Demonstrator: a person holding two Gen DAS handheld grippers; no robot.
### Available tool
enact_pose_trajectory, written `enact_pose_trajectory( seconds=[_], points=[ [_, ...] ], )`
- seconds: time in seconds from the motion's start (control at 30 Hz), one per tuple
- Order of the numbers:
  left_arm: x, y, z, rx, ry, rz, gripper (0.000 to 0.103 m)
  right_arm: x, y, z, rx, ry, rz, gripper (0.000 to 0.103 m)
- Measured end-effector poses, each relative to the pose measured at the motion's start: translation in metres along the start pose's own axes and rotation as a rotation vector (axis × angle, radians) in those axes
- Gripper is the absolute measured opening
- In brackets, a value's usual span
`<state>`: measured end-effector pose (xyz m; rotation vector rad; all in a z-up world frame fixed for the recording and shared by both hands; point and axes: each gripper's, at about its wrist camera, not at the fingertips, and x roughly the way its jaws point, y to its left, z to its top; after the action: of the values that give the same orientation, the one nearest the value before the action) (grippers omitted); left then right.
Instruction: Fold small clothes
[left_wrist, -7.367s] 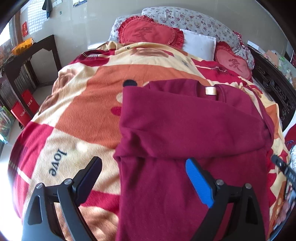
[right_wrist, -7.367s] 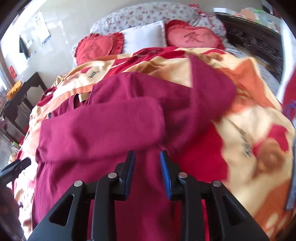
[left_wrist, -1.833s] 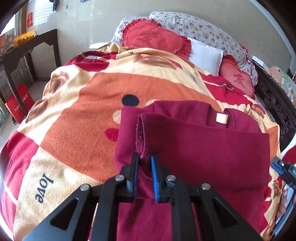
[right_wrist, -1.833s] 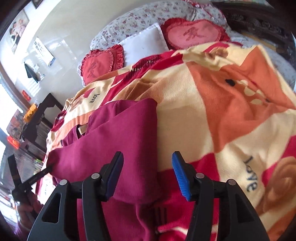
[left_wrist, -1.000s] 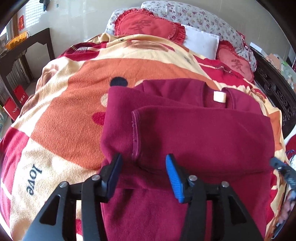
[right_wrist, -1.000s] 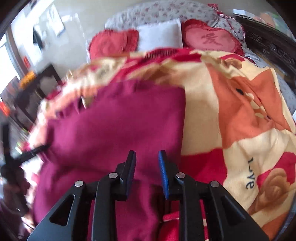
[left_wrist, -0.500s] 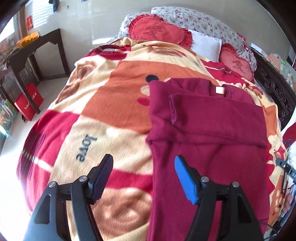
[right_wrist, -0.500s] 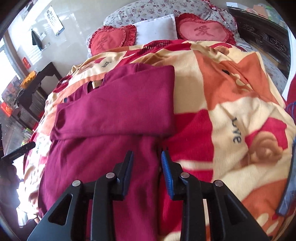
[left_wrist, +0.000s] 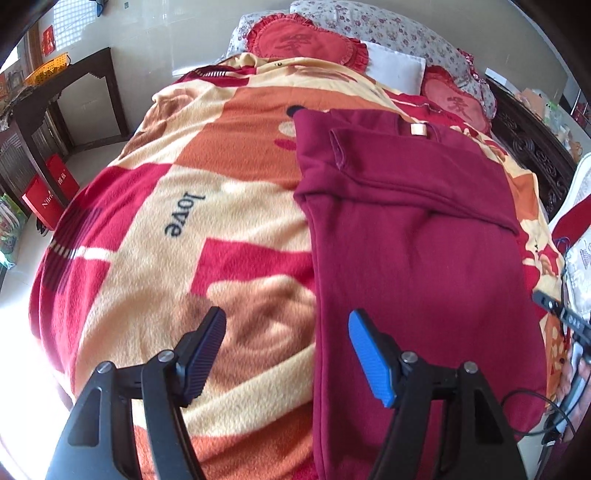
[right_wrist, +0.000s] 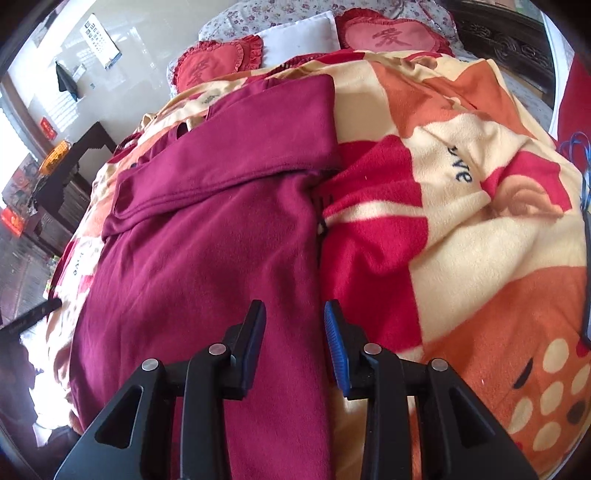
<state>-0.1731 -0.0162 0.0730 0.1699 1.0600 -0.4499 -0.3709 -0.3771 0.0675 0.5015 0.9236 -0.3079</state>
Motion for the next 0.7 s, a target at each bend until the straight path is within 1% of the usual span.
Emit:
enact_pose_trajectory(
  seconds=[0.07,0.13,0.17,0.2,0.23,0.27,0.33,0.4,0.47,0.5,0.53,0.57,0.63,0.7],
  points=[
    [-0.002,0.002,-0.006,-0.016,-0.002,-0.019,0.073,0.009,-0.001,0.006,0.013,-0.020,0.003,0.016],
    [-0.003,0.002,-0.011,-0.017,0.005,-0.029,0.073,0.024,-0.005,0.013,0.042,-0.009,-0.002,0.016],
    [-0.004,0.002,-0.012,-0.014,0.008,-0.030,0.073,0.033,-0.009,0.015,0.067,0.017,-0.003,0.004],
    [-0.006,0.003,-0.014,-0.007,0.010,-0.028,0.073,0.036,-0.010,0.015,0.075,0.028,0.002,0.000],
    [-0.008,0.003,-0.016,-0.004,0.009,-0.027,0.073,0.033,-0.010,0.014,0.070,0.015,0.004,0.000],
    [-0.011,0.005,-0.019,-0.005,0.001,-0.030,0.073,0.024,-0.009,0.013,0.054,-0.020,-0.003,0.000],
    [-0.014,0.007,-0.024,-0.013,-0.009,-0.038,0.074,0.014,-0.011,0.011,0.040,-0.054,-0.042,0.000],
    [-0.012,0.008,-0.027,-0.024,0.002,-0.050,0.076,0.014,-0.018,0.011,0.065,-0.040,-0.023,0.000],
    [-0.009,0.006,-0.030,-0.034,0.027,-0.078,0.076,0.014,-0.016,0.008,0.059,-0.019,-0.002,0.000],
    [-0.008,0.006,-0.031,-0.038,0.035,-0.089,0.076,0.008,-0.014,0.006,0.052,-0.020,0.006,0.000],
    [-0.009,0.006,-0.033,-0.043,0.039,-0.099,0.076,-0.004,-0.011,0.002,0.042,-0.030,0.035,0.000],
    [-0.010,0.006,-0.036,-0.053,0.035,-0.107,0.076,-0.013,-0.011,-0.003,0.036,-0.033,0.059,0.002],
    [-0.012,0.006,-0.039,-0.060,0.032,-0.121,0.076,-0.033,-0.013,-0.018,0.026,-0.018,0.103,0.011],
    [-0.012,0.004,-0.042,-0.052,0.045,-0.130,0.076,-0.047,-0.015,-0.036,0.000,0.022,0.104,0.014]
  ],
)
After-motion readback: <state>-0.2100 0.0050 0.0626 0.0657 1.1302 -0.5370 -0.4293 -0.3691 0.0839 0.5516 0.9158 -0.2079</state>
